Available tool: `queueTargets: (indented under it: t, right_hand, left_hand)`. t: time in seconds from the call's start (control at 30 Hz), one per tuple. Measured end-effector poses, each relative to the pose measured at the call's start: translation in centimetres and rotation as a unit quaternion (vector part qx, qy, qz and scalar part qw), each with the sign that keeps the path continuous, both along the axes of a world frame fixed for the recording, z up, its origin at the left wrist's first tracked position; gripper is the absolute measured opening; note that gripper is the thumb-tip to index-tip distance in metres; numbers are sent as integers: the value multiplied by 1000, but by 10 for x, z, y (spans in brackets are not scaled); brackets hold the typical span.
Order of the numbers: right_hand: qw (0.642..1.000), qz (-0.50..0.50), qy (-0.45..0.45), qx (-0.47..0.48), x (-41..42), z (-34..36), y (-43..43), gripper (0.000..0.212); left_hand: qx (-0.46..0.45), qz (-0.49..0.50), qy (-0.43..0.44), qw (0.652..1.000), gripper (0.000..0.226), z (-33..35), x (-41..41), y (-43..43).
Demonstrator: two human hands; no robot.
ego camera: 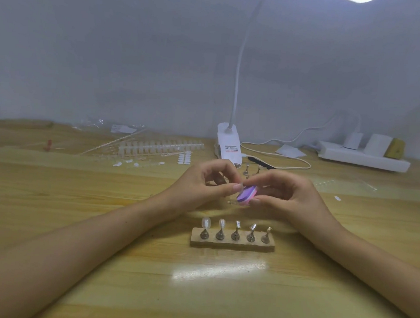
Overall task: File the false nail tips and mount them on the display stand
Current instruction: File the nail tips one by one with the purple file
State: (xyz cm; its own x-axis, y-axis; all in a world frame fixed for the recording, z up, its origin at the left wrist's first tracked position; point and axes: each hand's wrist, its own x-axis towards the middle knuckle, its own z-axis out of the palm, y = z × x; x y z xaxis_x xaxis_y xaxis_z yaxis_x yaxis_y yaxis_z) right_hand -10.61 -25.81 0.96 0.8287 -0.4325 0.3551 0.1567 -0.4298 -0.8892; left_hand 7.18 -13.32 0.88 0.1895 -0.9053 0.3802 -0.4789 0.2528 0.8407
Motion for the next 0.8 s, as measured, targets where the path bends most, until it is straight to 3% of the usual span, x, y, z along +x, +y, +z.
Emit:
queueTargets:
  t: [0.23, 0.37, 0.5, 0.67, 0.8]
  right_hand:
    - [977, 55, 28, 205, 3, -1, 0, 26]
    - [974, 58, 39, 216, 2, 1, -1, 26]
    - [969, 39, 42, 240, 3, 3, 1, 43]
    - [975, 49, 72, 203, 2, 5, 5, 38]
    - [952, 15, -1, 306, 2, 5, 0, 31]
  left_hand:
    - [-34, 6, 8, 999, 7, 0, 1, 0]
    - [-20, 20, -5, 1000, 6, -1, 1, -1]
    - [-23, 20, -49, 998, 7, -2, 0, -1]
    - [-51, 8, -69, 996, 6, 1, -2, 1]
    - [-66, 20, -79, 995, 9, 2, -4, 1]
